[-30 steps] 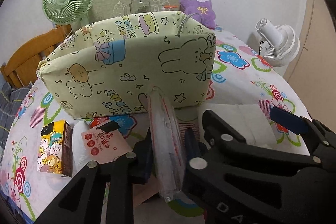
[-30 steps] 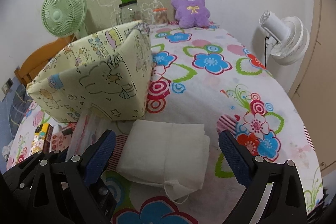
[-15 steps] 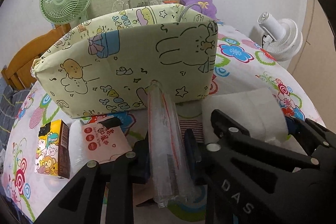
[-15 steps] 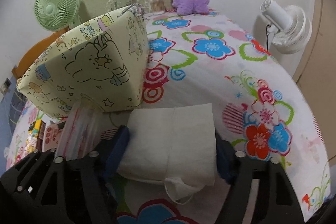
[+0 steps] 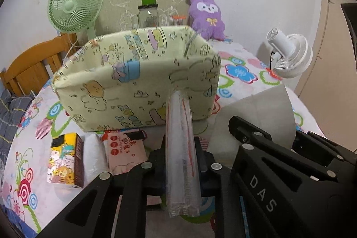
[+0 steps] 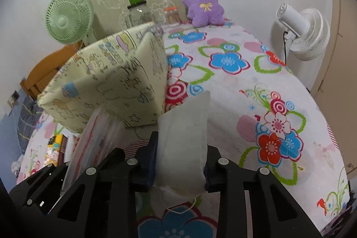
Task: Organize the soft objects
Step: 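Lower the clear bag into the box with the left tool while the right tool lowers the cloth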
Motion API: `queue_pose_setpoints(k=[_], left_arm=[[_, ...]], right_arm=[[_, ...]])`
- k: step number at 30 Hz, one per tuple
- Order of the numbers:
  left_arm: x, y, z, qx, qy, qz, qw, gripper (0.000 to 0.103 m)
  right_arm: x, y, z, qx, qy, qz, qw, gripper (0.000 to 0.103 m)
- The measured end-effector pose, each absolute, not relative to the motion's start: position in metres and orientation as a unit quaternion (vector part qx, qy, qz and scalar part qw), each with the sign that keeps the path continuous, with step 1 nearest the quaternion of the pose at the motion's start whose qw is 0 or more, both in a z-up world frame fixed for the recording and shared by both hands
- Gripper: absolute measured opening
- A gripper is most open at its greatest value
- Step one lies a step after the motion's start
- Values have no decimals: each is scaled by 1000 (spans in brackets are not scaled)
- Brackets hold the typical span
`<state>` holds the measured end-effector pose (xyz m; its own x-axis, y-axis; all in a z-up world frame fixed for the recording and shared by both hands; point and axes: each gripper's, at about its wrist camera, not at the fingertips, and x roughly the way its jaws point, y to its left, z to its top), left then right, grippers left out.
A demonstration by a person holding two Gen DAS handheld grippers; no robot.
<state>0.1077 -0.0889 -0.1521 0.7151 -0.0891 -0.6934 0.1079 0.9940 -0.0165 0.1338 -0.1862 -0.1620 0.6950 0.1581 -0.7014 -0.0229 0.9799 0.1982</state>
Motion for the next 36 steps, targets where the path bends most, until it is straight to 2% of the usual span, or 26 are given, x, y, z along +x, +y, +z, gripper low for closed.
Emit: queue_pose_setpoints(k=[36], left_arm=[[56, -50, -62, -21, 300, -57, 952, 16]], right_arm=[[76, -148, -53, 42, 291, 76, 953, 33]])
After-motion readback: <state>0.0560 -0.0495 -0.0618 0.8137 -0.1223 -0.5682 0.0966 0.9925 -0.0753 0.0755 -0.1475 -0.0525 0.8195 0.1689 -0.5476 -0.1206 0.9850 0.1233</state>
